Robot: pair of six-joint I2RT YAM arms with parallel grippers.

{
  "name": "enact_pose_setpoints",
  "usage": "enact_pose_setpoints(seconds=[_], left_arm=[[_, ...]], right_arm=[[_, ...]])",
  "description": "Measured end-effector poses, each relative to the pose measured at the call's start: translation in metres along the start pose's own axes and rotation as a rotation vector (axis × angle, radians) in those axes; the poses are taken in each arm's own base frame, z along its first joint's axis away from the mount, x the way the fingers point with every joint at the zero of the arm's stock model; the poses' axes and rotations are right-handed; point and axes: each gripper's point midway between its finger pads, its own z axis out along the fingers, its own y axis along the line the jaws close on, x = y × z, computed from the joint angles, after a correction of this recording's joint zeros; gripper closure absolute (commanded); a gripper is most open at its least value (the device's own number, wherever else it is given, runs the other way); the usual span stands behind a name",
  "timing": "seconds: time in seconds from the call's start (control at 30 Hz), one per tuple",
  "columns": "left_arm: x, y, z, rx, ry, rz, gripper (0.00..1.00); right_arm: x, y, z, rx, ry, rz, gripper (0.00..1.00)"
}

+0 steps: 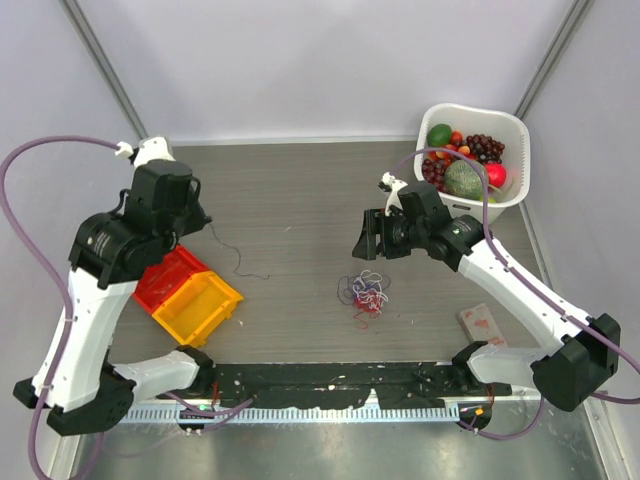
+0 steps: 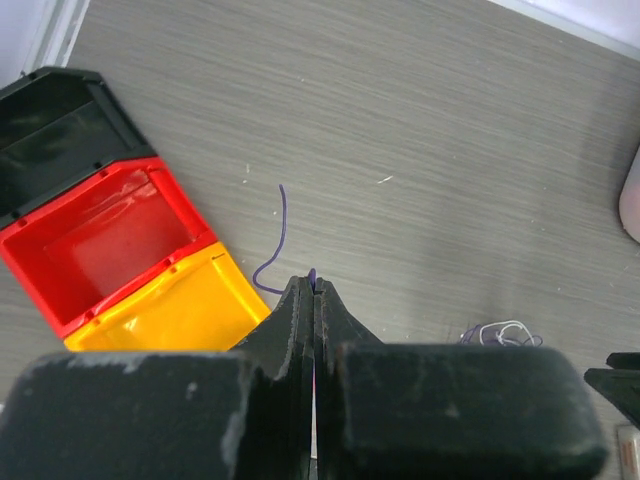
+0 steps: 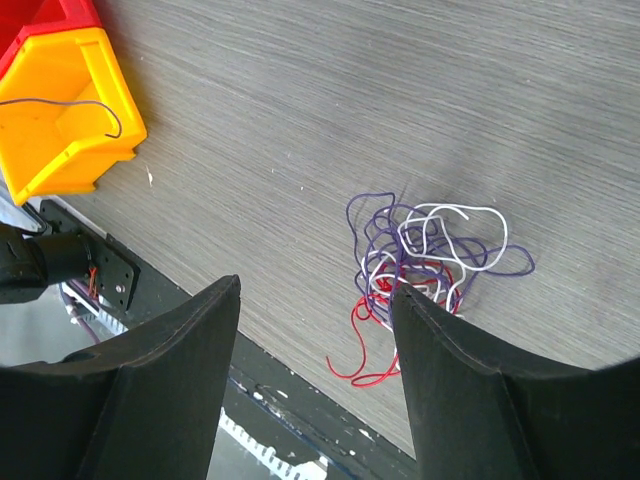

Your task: Untangle the cables

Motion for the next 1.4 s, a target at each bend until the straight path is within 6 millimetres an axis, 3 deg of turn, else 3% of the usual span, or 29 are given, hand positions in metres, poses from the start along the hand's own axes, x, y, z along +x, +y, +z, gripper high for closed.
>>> enact_pose_setpoints(seconds=[0.27, 0.57, 0.73, 1.2, 1.4], left_arm=[[0.015, 0.023, -0.016, -0.010, -0.007, -0.048, 1.00], [0.042, 0.040, -0.016, -0.050, 0.043, -0.052, 1.00], [0.043, 0.044, -0.015, -0.064, 0.046, -0.045, 1.00], [0.060, 0.058, 0.009, -0.220, 0.037, -0.149, 1.00], [0.081, 0.064, 0.018, -0.265, 0.059, -0.236, 1.00]], right_arm=[[0.006, 0.000, -0.001, -0.008, 0.025, -0.012, 0.33], [0.013, -0.003, -0.001, -0.003, 0.039, -0.007, 0.33], [0.012, -0.002, -0.004, -0.005, 0.031, -0.009, 0.33], [0.017, -0.007, -0.004, 0.014, 0.036, -0.005, 0.33], [0.017, -0.007, -0.003, 0.016, 0.041, -0.004, 0.33]])
